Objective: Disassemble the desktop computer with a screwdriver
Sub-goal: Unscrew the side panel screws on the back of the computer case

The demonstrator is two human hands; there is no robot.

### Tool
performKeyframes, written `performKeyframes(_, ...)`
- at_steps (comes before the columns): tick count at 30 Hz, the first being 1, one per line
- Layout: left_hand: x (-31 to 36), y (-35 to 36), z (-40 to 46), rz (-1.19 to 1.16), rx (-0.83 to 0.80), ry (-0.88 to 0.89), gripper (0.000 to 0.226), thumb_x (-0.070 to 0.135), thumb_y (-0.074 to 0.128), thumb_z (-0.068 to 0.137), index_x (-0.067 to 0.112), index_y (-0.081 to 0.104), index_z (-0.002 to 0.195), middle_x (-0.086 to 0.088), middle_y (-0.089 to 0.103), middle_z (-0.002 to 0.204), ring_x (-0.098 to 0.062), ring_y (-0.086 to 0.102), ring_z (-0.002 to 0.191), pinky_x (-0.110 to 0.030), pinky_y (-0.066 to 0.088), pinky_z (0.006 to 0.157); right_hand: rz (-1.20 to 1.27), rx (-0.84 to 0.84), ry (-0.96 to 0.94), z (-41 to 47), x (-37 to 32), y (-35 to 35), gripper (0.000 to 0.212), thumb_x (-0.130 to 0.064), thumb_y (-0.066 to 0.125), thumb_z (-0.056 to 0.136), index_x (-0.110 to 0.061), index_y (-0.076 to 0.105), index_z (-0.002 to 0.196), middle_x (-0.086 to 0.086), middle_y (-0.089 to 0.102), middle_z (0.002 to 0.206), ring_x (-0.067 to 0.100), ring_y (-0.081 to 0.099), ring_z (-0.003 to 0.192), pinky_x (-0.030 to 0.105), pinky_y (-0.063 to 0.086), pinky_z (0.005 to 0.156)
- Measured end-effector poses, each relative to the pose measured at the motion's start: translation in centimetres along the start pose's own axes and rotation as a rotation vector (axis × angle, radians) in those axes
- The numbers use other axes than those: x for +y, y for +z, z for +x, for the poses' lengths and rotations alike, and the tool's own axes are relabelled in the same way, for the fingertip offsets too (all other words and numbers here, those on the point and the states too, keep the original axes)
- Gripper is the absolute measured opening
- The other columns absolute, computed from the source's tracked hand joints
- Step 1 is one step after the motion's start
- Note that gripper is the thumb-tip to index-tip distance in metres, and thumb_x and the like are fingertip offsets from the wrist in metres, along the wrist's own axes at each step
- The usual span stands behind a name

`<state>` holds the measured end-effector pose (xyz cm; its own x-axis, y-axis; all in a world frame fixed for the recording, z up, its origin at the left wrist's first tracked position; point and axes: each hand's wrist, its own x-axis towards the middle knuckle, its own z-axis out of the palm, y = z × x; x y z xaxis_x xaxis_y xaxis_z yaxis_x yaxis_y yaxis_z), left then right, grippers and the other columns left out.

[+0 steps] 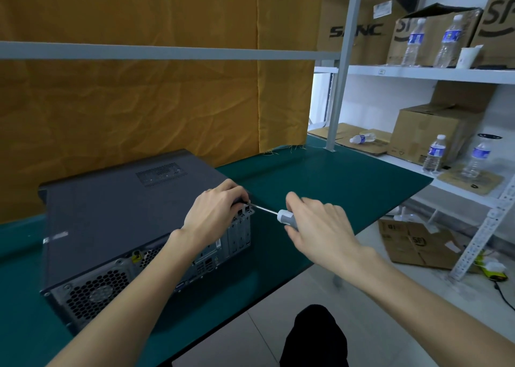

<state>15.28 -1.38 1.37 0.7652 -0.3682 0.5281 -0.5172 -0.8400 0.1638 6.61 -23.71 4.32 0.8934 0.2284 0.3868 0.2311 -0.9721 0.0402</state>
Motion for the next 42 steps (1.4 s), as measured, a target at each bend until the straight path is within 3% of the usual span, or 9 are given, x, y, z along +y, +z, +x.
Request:
performKeyframes(5,0.4,-0.5,-0.2,0.033,-0.017,0.018,0.02,0.03,0.052,0.105,0.029,0.068,0.116,0.01,0.055,0.125,-0.023,0.064,0.09,-0.035,0.049,0.075,0.112,-0.161,0.117,0.0,0.6,0.1,0.037,-0.039,0.04,0.104,-0.015,0.039,0.076,0.002,0.047,0.081,0.017,0.042,0.063,0.035,0.03,0.059)
performKeyframes(11,0.2,-0.1,-0.4,0.067,-0.007,0.023,0.022,0.03,0.051,0.105,0.031,0.069,0.117,0.011,0.054,0.126,-0.021,0.063,0.088,-0.029,0.046,0.072,0.146,-0.12,0.064,0.0,0.5,-0.1,0.033,-0.034,0.064,0.095,-0.02,0.035,0.101,0.0,0.052,0.077,0.026,0.052,0.064,0.035,0.031,0.052)
performKeyframes(17,0.1,0.0,-0.3,0.058,0.02,0.024,0.019,0.029,0.053,0.104,0.03,0.069,0.115,0.011,0.056,0.123,-0.021,0.063,0.086,-0.028,0.045,0.07,0.086,-0.103,0.109,0.0,0.7,0.4,0.033,-0.035,0.041,0.102,-0.019,0.033,0.074,-0.001,0.047,0.075,0.015,0.039,0.056,0.034,0.025,0.051)
performKeyframes(24,0.2,0.0,-0.3,0.052,0.028,0.027,0.019,0.03,0.054,0.103,0.031,0.07,0.114,0.012,0.056,0.123,-0.02,0.063,0.087,-0.03,0.049,0.071,0.074,0.013,0.054,-0.1,-0.4,0.4,0.032,-0.022,0.059,0.093,-0.023,0.027,0.096,-0.002,0.045,0.082,0.022,0.042,0.057,0.032,0.024,0.049)
performKeyframes(27,0.2,0.0,-0.2,0.037,0.028,0.013,0.018,0.03,0.056,0.102,0.032,0.071,0.113,0.013,0.056,0.121,-0.019,0.064,0.087,-0.029,0.048,0.071,0.094,-0.014,0.128,-0.2,-0.6,0.7,0.025,-0.037,0.048,0.098,-0.017,0.038,0.087,-0.001,0.045,0.077,0.025,0.047,0.07,0.033,0.032,0.06)
performKeyframes(30,0.1,0.0,-0.2,0.034,0.027,0.005,0.018,0.03,0.057,0.102,0.033,0.071,0.113,0.014,0.056,0.122,-0.019,0.063,0.088,-0.028,0.047,0.071,0.05,-0.045,0.131,-0.3,-0.6,0.9,0.032,-0.029,0.045,0.098,-0.019,0.032,0.071,-0.002,0.04,0.069,0.026,0.046,0.074,0.033,0.028,0.058)
performKeyframes(35,0.0,0.1,-0.2,0.038,0.024,0.015,0.018,0.031,0.056,0.103,0.033,0.07,0.114,0.014,0.056,0.123,-0.02,0.064,0.089,-0.029,0.048,0.071,0.086,-0.012,0.129,-0.2,-0.7,0.3,0.034,-0.025,0.064,0.092,-0.023,0.03,0.099,0.0,0.043,0.091,0.02,0.044,0.059,0.029,0.024,0.048)
performKeyframes(38,0.1,0.1,-0.2,0.038,0.025,0.021,0.019,0.031,0.056,0.102,0.032,0.07,0.115,0.013,0.056,0.123,-0.019,0.064,0.089,-0.03,0.049,0.071,0.088,-0.059,0.134,-0.1,-1.0,0.4,0.025,-0.037,0.053,0.098,-0.016,0.04,0.102,0.002,0.038,0.095,0.023,0.048,0.073,0.032,0.033,0.058)
performKeyframes(42,0.0,0.2,-0.3,0.033,0.043,0.016,0.018,0.03,0.056,0.102,0.033,0.07,0.112,0.014,0.057,0.122,-0.019,0.064,0.088,-0.029,0.049,0.07,-0.003,-0.019,0.087,-0.1,-0.7,0.5,0.015,-0.023,0.053,0.097,-0.017,0.039,0.095,0.0,0.046,0.087,0.023,0.044,0.082,0.031,0.032,0.063)
